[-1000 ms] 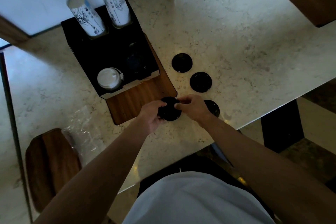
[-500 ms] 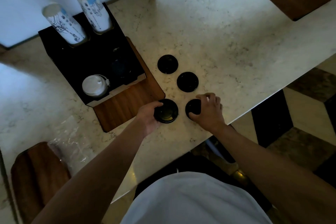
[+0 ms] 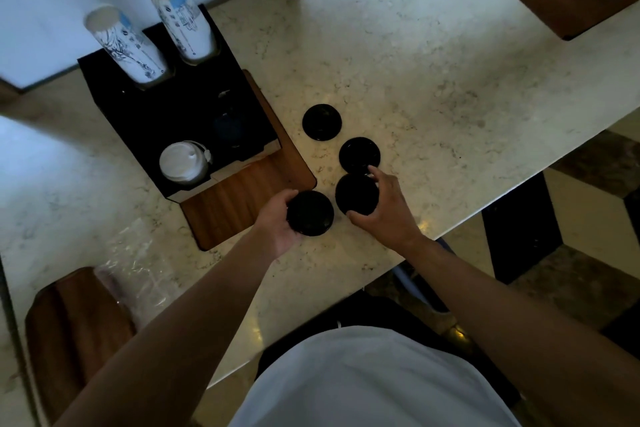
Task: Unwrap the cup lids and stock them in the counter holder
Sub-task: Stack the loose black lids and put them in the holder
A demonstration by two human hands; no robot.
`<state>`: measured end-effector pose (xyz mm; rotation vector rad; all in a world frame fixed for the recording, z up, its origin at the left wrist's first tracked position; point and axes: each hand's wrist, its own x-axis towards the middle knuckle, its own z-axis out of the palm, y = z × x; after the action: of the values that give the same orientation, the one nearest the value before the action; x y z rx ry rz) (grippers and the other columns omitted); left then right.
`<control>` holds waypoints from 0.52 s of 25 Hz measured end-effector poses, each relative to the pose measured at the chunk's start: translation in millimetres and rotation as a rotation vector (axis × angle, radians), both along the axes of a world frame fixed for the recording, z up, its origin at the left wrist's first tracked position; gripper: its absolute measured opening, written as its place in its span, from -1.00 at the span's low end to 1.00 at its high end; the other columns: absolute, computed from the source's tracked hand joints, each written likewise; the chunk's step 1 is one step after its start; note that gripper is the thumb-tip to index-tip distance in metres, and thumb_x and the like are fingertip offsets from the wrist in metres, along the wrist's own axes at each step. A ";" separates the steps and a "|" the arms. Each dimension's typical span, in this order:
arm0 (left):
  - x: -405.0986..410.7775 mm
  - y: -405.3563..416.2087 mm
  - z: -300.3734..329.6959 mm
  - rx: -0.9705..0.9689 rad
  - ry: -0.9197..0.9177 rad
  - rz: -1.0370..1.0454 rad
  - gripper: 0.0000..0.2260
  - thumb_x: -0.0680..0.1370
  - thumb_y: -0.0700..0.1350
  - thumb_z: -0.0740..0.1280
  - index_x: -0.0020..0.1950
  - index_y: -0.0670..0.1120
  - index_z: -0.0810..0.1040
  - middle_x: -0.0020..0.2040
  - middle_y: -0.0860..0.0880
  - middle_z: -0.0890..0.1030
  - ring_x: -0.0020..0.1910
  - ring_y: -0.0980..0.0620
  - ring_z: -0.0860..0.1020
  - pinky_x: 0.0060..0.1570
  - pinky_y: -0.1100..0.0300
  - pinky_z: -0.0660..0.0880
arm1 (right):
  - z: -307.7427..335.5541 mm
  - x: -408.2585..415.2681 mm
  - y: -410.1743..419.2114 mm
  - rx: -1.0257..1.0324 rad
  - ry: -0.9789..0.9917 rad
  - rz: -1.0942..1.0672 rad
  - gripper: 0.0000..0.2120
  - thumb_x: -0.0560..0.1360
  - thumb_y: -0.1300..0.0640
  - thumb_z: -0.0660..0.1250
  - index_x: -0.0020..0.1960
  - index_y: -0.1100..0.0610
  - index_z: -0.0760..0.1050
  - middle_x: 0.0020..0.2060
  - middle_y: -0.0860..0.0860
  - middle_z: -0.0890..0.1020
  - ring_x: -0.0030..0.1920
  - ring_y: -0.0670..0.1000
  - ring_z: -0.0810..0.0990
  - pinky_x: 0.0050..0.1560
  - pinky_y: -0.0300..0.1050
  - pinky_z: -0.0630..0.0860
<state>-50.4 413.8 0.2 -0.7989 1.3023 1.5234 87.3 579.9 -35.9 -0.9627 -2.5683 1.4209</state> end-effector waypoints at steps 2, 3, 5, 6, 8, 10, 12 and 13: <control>0.0 -3.7 4.4 0.033 0.002 0.017 -0.84 0.66 -0.08 0.31 0.14 -0.16 0.53 -0.04 -0.22 0.72 -0.06 -0.18 0.72 -0.16 -0.05 0.67 | 8.4 -11.7 -7.9 -0.044 0.092 0.037 -0.07 0.30 -0.15 0.53 0.54 -0.05 0.14 0.34 -0.04 0.35 0.31 -0.17 0.36 0.31 -0.20 0.39; -0.7 -6.0 6.0 0.054 -0.003 0.016 -0.82 0.67 -0.04 0.29 0.11 -0.15 0.52 -0.11 -0.21 0.74 -0.14 -0.17 0.74 -0.29 -0.01 0.67 | 11.7 -17.8 -12.0 -0.063 0.114 0.071 -0.06 0.29 -0.16 0.52 0.54 -0.06 0.14 0.35 -0.05 0.36 0.32 -0.16 0.37 0.32 -0.19 0.41; -1.9 -9.5 5.3 0.076 -0.012 0.019 -0.74 0.67 0.07 0.27 0.11 -0.14 0.51 -0.01 -0.21 0.72 -0.10 -0.19 0.73 -0.29 -0.03 0.67 | 15.6 -28.9 -20.6 -0.087 0.119 0.157 -0.06 0.29 -0.18 0.53 0.54 -0.07 0.14 0.37 -0.06 0.36 0.35 -0.11 0.40 0.34 -0.13 0.45; -2.6 -11.2 3.8 0.080 -0.014 0.024 -0.69 0.65 0.12 0.28 0.12 -0.13 0.51 0.08 -0.20 0.68 -0.01 -0.20 0.70 -0.21 -0.05 0.66 | 16.8 -33.4 -25.1 -0.089 0.107 0.201 -0.06 0.29 -0.19 0.53 0.53 -0.08 0.14 0.37 -0.07 0.36 0.35 -0.09 0.40 0.34 -0.11 0.46; -2.8 -12.5 1.4 0.097 -0.026 0.039 -0.59 0.62 0.19 0.31 0.20 -0.14 0.51 0.21 -0.20 0.62 0.12 -0.21 0.65 -0.08 -0.09 0.65 | 18.0 -39.2 -32.2 -0.081 0.078 0.277 -0.06 0.28 -0.22 0.52 0.53 -0.07 0.15 0.36 -0.07 0.37 0.33 -0.08 0.41 0.33 -0.11 0.47; -2.1 -14.2 1.5 0.146 -0.036 0.047 -0.52 0.58 0.19 0.36 0.30 -0.16 0.51 0.24 -0.22 0.65 0.14 -0.22 0.69 -0.06 -0.08 0.67 | 17.6 -43.0 -37.3 -0.057 0.066 0.333 -0.06 0.29 -0.23 0.51 0.53 -0.04 0.15 0.35 -0.04 0.39 0.32 -0.06 0.41 0.34 -0.12 0.43; -1.5 -14.9 4.2 0.199 -0.003 0.015 -0.57 0.59 0.08 0.40 0.31 -0.20 0.55 0.19 -0.24 0.69 0.07 -0.18 0.72 -0.13 -0.02 0.68 | 16.7 -45.0 -39.8 -0.044 0.055 0.359 -0.05 0.29 -0.22 0.50 0.54 -0.01 0.16 0.34 -0.03 0.39 0.33 -0.04 0.39 0.35 -0.13 0.39; -1.1 -15.7 4.5 0.208 0.033 -0.012 -0.62 0.59 -0.01 0.41 0.31 -0.22 0.57 0.18 -0.25 0.70 0.06 -0.17 0.72 -0.14 0.02 0.68 | 16.2 -45.6 -40.4 -0.053 0.050 0.362 -0.06 0.30 -0.21 0.50 0.55 0.00 0.16 0.34 -0.03 0.39 0.33 -0.04 0.39 0.34 -0.18 0.38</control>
<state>-51.5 398.1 4.7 -0.6348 1.1471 1.6375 41.7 539.6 -19.7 -0.4717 -2.7824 1.5728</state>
